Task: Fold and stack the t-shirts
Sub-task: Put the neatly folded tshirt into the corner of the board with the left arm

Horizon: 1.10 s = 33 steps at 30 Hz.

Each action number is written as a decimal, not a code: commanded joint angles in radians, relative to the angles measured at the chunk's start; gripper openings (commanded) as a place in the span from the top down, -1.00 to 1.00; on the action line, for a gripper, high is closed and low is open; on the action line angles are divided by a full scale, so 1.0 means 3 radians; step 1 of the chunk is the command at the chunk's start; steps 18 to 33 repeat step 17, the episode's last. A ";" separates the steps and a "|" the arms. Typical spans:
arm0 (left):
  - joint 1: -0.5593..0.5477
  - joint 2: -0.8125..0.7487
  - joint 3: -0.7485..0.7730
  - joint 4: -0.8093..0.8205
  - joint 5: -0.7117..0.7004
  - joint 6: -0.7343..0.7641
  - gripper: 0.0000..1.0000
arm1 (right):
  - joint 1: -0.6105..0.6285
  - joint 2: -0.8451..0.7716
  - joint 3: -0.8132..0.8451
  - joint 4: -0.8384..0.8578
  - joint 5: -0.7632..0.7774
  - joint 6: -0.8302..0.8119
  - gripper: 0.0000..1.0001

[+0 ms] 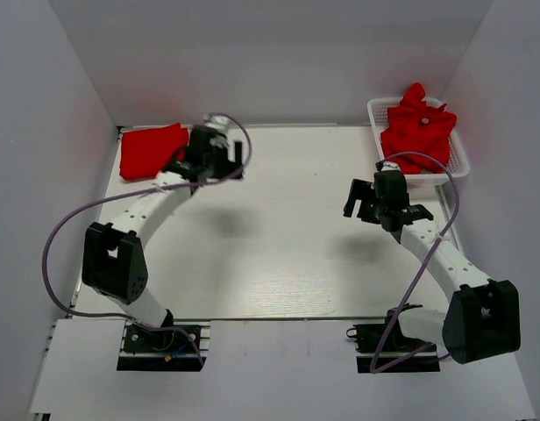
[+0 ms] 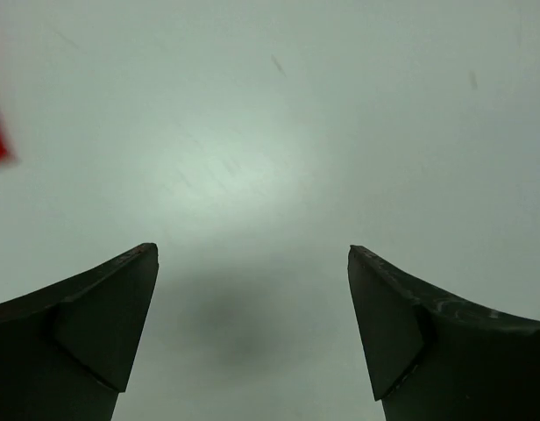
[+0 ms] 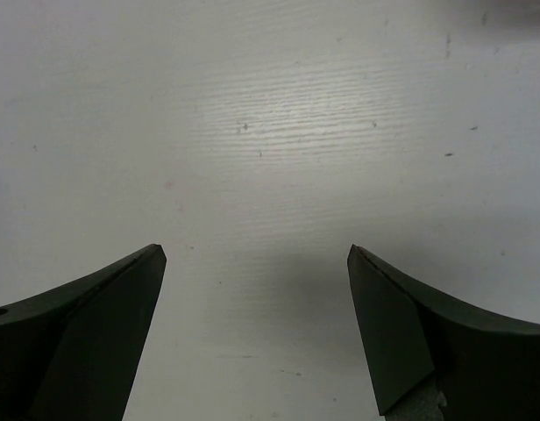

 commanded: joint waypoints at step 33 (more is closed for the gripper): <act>-0.1318 -0.1071 -0.1125 -0.0460 -0.1048 -0.0947 -0.98 | -0.0001 -0.0746 -0.0777 0.0413 -0.0653 0.0059 -0.81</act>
